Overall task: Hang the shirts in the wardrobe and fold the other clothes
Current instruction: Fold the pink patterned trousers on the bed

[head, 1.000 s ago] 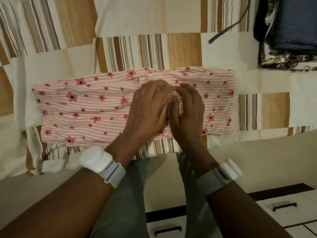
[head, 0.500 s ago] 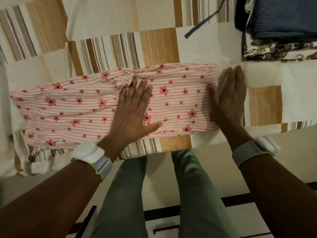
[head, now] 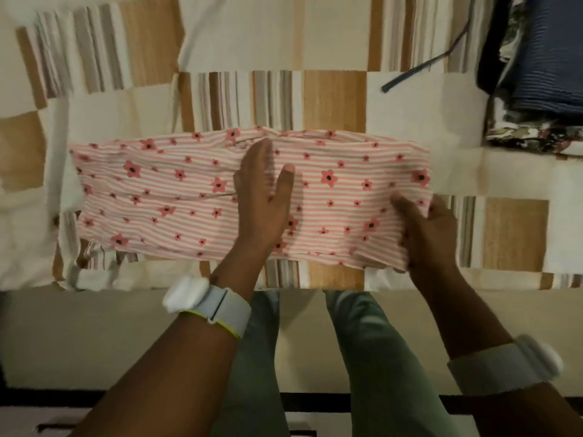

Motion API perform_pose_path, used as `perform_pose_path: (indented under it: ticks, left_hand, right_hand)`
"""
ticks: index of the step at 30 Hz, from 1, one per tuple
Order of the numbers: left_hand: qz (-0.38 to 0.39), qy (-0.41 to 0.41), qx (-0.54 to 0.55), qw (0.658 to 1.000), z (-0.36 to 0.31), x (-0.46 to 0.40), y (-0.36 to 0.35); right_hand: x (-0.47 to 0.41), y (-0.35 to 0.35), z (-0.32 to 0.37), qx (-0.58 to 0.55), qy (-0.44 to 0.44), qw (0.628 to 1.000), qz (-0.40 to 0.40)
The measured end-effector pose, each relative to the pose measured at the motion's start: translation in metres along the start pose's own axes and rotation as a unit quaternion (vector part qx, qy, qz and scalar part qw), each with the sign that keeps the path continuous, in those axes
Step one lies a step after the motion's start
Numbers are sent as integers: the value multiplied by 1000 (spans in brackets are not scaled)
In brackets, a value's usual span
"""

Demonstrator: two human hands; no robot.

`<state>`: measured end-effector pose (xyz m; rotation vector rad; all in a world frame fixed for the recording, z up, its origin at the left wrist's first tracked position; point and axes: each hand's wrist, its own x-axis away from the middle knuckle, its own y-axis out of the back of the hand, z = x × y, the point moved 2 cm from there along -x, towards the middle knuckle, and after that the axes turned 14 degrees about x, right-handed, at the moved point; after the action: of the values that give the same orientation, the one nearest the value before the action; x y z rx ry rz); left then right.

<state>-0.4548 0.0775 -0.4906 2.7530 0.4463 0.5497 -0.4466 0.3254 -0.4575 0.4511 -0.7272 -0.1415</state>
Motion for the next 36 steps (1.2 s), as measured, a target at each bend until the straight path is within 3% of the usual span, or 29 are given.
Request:
perform_pose_path:
  ticks: [3, 6, 10, 12, 14, 15, 18, 21, 26, 30, 33, 36]
  left_hand:
    - [-5, 63, 99, 993, -11, -8, 18]
    - [-15, 93, 170, 981, -34, 0, 54]
    - [61, 215, 386, 895, -47, 13, 136]
    - [13, 265, 448, 854, -37, 12, 176]
    - [-25, 286, 412, 865, -18, 2, 202]
    - [-28, 284, 371, 884, -6, -4, 210]
    - [7, 254, 243, 936, 31, -23, 234]
    - [47, 203, 213, 955, 40, -33, 241]
    - [35, 141, 192, 971, 46, -41, 276]
    - [-24, 105, 16, 994, 59, -50, 299]
    - [-127, -17, -126, 984, 35, -46, 294]
    - [-19, -161, -213, 964, 35, -51, 258]
  right_hand:
    - [29, -18, 46, 5, 125, 992, -6]
    - [71, -58, 96, 14, 211, 976, 50]
    - [116, -168, 138, 154, 277, 940, 124]
    - [131, -224, 142, 210, 306, 907, 198]
    - [142, -263, 138, 233, 308, 880, 278]
    - [143, -272, 132, 238, 308, 878, 279]
    - [141, -276, 121, 238, 291, 909, 177]
    - [129, -255, 104, 264, 296, 914, 88]
    - [121, -253, 91, 312, 334, 884, 102]
    - [122, -270, 96, 354, 362, 858, 87]
    - [120, -284, 110, 376, 412, 830, 5]
    - [104, -309, 116, 457, 418, 785, -10]
